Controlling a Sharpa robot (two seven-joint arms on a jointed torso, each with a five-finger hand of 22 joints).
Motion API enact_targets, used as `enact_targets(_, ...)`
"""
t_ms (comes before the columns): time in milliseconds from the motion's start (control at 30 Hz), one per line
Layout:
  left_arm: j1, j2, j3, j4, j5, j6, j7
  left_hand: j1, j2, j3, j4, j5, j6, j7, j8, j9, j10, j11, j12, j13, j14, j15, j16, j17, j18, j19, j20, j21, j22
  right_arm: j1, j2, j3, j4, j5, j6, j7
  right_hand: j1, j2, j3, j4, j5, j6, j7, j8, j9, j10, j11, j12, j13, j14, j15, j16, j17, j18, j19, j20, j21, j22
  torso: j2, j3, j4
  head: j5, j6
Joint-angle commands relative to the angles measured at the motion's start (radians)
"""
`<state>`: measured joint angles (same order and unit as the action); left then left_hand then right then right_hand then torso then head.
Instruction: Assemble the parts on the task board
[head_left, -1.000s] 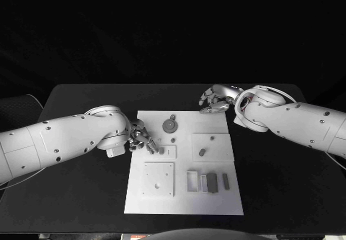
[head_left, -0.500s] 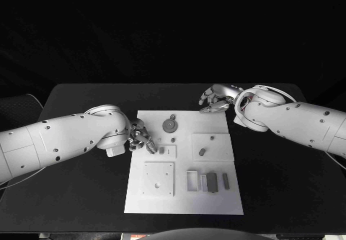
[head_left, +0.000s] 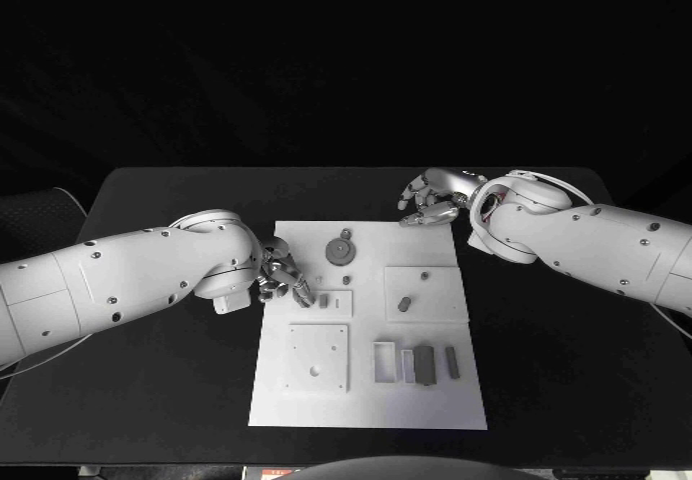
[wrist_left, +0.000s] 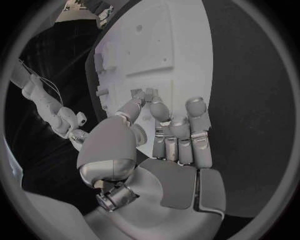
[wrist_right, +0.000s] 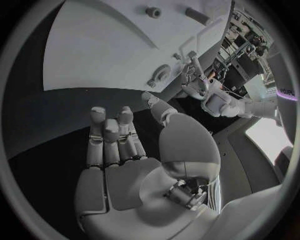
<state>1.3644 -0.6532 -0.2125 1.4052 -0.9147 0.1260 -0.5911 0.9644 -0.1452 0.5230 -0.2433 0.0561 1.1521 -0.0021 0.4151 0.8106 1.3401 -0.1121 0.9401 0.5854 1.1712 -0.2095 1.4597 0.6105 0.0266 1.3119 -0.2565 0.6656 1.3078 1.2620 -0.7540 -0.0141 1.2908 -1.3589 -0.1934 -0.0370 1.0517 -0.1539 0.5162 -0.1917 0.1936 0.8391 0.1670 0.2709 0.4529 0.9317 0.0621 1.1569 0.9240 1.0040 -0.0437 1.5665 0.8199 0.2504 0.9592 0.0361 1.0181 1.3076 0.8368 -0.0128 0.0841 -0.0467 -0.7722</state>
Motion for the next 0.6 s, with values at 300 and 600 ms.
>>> enact_targets(300, -0.004, -0.003, -0.003, -0.003, -0.018, -0.002, -0.025, 0.068, 0.072, 0.057, -0.038, 0.136, 0.024, -0.004, -0.002, 0.005, 0.019, -0.004, 0.009, -0.005, 0.026, -0.009, 0.007, 0.002, 0.011, 0.019, 0.002, 0.017, 0.020, -0.001, 0.000, 0.000, 0.000, 0.000, 0.009, 0.007, 0.003, 0.004, -0.002, -0.004, 0.005, -0.002, 0.007, -0.006, -0.001, -0.007, 0.001, 0.007, -0.001, 0.007, 0.002, -0.003, -0.001, 0.011, 0.006, -0.003, -0.007, 0.013, 0.000, -0.0003, 0.0000, 0.001, -0.001)
enact_targets(600, -0.004, -0.005, -0.003, -0.001, -0.023, 0.021, -0.028, 0.061, 0.067, 0.064, -0.039, 0.220, 0.033, -0.008, 0.002, 0.009, 0.026, -0.008, 0.016, -0.005, 0.032, -0.012, 0.011, 0.005, 0.010, 0.025, 0.004, 0.023, 0.020, -0.001, 0.001, 0.000, 0.000, 0.000, 0.010, 0.007, 0.003, 0.004, -0.002, -0.004, 0.005, -0.002, 0.007, -0.006, -0.001, -0.007, 0.001, 0.007, -0.002, 0.007, 0.002, -0.003, -0.001, 0.011, 0.006, -0.003, -0.007, 0.013, 0.000, -0.0002, -0.0002, 0.001, -0.003)
